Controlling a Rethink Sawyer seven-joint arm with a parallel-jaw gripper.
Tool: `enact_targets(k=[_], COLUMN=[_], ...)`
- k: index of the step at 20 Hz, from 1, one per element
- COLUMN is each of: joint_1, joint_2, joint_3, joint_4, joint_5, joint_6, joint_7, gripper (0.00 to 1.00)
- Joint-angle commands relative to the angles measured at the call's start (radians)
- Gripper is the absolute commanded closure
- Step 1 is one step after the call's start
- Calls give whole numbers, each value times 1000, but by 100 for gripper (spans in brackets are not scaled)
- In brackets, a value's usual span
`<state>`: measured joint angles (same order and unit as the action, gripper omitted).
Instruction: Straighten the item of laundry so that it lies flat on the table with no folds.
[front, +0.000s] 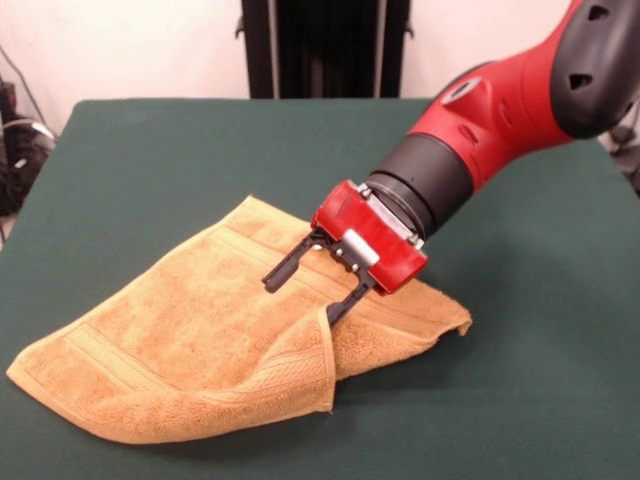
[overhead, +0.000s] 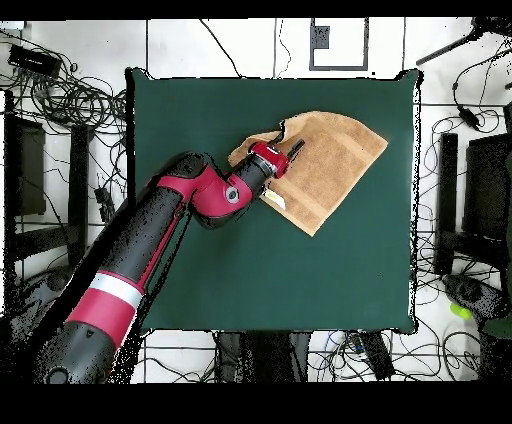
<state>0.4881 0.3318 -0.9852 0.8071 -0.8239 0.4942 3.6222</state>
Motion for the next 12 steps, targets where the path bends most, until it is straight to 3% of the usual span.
enact_targets(k=[1,7,12], joint_1=[1,6,-15], joint_2=[-53,-30,-84], joint_3=[146,84,103], joint_4=[-10,-21,-29], joint_5=[67,-6,-15], joint_6=[-61,-47,-22], joint_7=[-21,-30,-235], gripper=[0,0,0])
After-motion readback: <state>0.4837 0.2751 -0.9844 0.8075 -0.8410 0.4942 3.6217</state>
